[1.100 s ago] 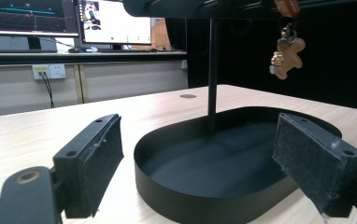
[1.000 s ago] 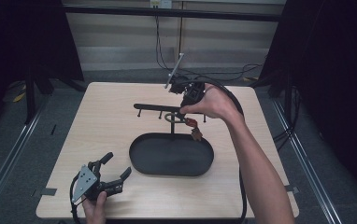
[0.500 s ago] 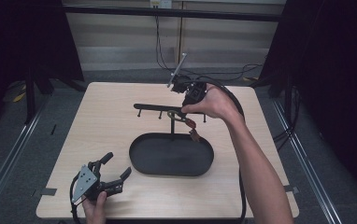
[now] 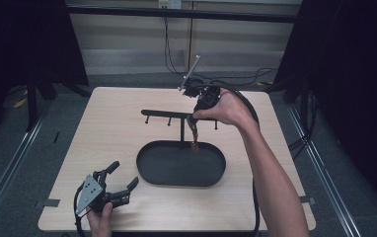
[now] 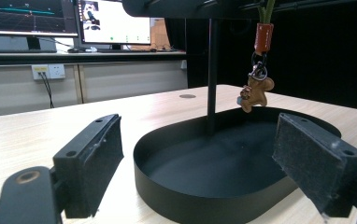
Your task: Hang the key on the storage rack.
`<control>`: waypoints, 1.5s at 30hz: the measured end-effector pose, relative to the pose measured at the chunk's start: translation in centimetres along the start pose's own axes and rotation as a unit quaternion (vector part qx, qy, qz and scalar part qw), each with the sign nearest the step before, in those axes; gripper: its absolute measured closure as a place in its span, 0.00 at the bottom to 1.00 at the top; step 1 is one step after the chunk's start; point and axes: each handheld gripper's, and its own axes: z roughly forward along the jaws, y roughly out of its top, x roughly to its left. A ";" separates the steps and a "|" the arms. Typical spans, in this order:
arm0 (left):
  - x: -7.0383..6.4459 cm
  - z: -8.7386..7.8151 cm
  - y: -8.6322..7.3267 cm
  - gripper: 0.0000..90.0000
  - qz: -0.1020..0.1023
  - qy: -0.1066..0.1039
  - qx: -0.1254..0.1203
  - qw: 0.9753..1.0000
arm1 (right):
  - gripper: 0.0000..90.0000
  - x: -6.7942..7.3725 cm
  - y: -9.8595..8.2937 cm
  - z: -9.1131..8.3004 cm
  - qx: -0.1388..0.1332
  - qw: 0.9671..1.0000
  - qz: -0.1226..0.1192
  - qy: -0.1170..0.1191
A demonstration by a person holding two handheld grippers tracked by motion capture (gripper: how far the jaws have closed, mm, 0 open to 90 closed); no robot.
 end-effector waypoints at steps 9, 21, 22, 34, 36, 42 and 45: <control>0.0 0.0 0.0 0.17 -0.001 0.001 -0.001 1.000 | 0.92 -0.4 -0.3 0.0 0.000 1.000 0.012 -0.003; 0.0 0.0 0.0 0.17 -0.003 0.004 -0.001 1.000 | 0.88 -0.4 -1.4 -0.7 -0.015 1.000 0.022 0.005; 0.0 0.0 0.0 0.17 -0.002 0.004 0.000 1.000 | 0.88 -0.4 -1.6 -0.8 -0.020 0.999 0.025 0.009; 0.0 0.0 0.0 0.17 -0.004 0.004 0.000 1.000 | 0.83 0.7 -5.0 -0.6 -0.098 0.995 0.030 0.012; -0.1 0.0 0.0 0.17 -0.003 0.004 0.000 1.000 | 0.83 0.9 -5.5 -0.4 -0.114 0.993 0.027 0.012; 0.0 0.0 0.0 0.17 -0.001 0.003 0.001 1.000 | 0.83 1.8 -7.3 0.5 -0.163 0.986 0.025 0.010; 0.0 0.0 0.0 0.17 -0.001 0.003 0.001 1.000 | 0.83 2.2 -8.0 0.9 -0.176 0.984 0.025 0.004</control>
